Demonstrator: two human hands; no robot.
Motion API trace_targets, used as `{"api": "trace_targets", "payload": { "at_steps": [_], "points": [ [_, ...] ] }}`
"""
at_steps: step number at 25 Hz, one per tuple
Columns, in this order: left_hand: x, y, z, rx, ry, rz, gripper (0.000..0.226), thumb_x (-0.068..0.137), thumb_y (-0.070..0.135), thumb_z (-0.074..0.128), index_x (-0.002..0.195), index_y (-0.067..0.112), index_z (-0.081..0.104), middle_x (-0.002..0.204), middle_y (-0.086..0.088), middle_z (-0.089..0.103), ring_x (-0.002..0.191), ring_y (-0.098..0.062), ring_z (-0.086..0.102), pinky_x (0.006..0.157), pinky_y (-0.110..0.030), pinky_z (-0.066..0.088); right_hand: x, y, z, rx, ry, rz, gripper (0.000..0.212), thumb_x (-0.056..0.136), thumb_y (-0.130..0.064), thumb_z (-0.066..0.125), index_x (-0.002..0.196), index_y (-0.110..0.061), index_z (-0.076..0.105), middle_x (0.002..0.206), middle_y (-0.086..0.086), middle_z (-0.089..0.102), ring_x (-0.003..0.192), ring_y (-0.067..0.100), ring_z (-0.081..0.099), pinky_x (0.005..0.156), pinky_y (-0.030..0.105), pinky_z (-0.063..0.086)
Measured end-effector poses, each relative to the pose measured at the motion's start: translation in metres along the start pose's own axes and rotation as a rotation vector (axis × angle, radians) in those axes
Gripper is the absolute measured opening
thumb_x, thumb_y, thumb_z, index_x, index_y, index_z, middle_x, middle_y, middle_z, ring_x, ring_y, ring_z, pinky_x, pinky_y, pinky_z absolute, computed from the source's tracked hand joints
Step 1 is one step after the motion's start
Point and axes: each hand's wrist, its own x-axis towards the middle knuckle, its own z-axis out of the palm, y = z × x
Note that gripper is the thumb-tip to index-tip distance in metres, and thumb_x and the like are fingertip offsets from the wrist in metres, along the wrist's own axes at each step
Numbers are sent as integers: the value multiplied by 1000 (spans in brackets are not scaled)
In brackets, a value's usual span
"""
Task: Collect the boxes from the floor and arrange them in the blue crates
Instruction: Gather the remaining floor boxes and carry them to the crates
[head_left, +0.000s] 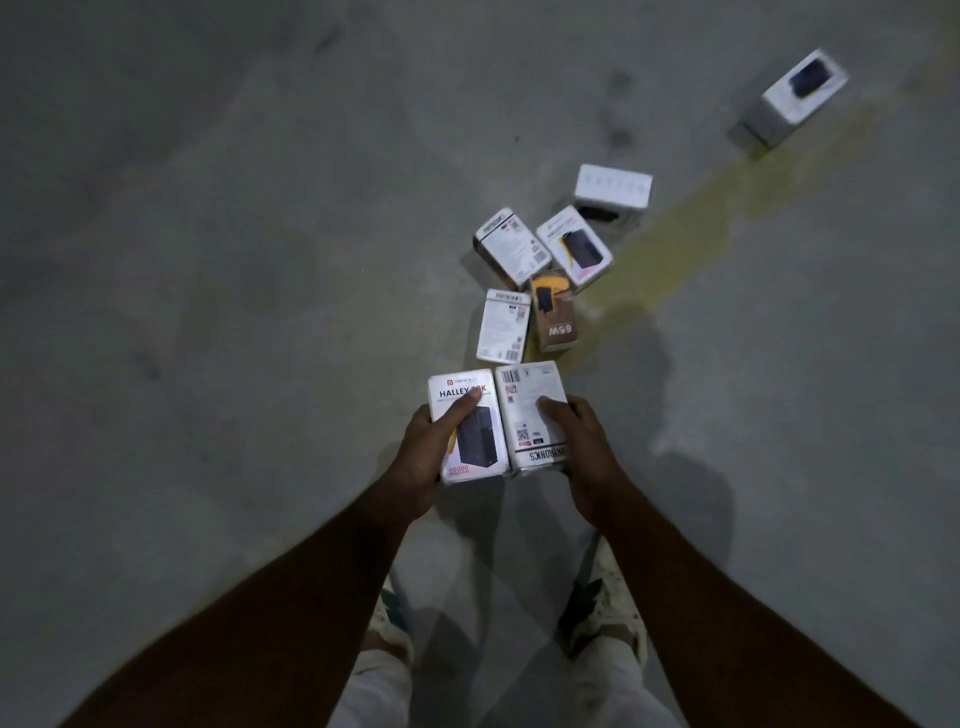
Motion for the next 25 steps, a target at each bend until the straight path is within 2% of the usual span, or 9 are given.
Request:
{"api": "trace_targets", "payload": {
  "at_steps": [3,6,8,12,14,16,17,21,25],
  "points": [
    [-42,36,27,41,-121,-2,51,83,39,74,126,14,67,120,-12,73,113,-35,68,99,-52,53,-39,-43,-13,-52,12,-106,39,91,-32,68,121,-13,52,109,8,71,88,19,72,65,31,56],
    [-100,80,63,55,-208,-24,43,91,34,66,130,15,64,123,-12,72,114,-34,67,97,-46,55,-93,-91,-28,-40,59,-178,38,90,-26,69,120,-13,51,109,4,69,85,12,71,62,23,55],
    [-145,114,87,47,-256,-53,45,91,37,64,131,17,65,123,-11,72,107,-27,71,90,-40,58,-130,-123,-38,-8,81,-196,39,90,-29,69,121,-14,51,111,5,69,87,14,71,66,27,56],
    [-243,181,133,20,-292,-77,53,90,50,61,132,18,66,129,-8,69,107,-23,70,87,-39,60,-216,-192,-55,80,97,-214,39,90,-39,68,119,-18,53,116,9,68,101,25,70,83,44,58],
    [-290,204,155,-6,-288,-41,54,92,52,55,134,18,65,131,-9,68,107,-23,70,86,-37,60,-262,-225,-61,88,105,-239,31,92,-37,66,114,-20,53,116,11,68,99,26,69,81,43,57],
    [-336,226,176,3,-287,-12,57,93,57,51,135,21,64,132,-7,67,117,-26,65,100,-43,52,-310,-261,-66,115,105,-275,24,94,-34,63,112,-21,53,115,9,67,96,24,68,76,38,56],
    [-357,237,185,-5,-283,-1,58,94,60,47,134,22,64,132,-7,67,118,-26,64,102,-45,49,-332,-276,-68,123,103,-292,24,94,-35,62,112,-22,53,115,8,67,97,23,67,77,38,56],
    [-428,277,209,-33,-296,39,60,97,60,36,125,19,69,120,-9,72,97,-26,71,79,-36,58,-408,-326,-73,152,104,-355,32,95,-38,60,118,-17,53,116,11,67,99,25,67,81,40,55],
    [-482,303,222,14,-360,98,54,96,52,36,122,18,70,118,-12,72,92,-29,71,81,-38,54,-471,-356,-74,183,106,-405,37,96,-40,57,123,-16,50,114,7,68,97,22,68,80,37,53]
  ]
}}
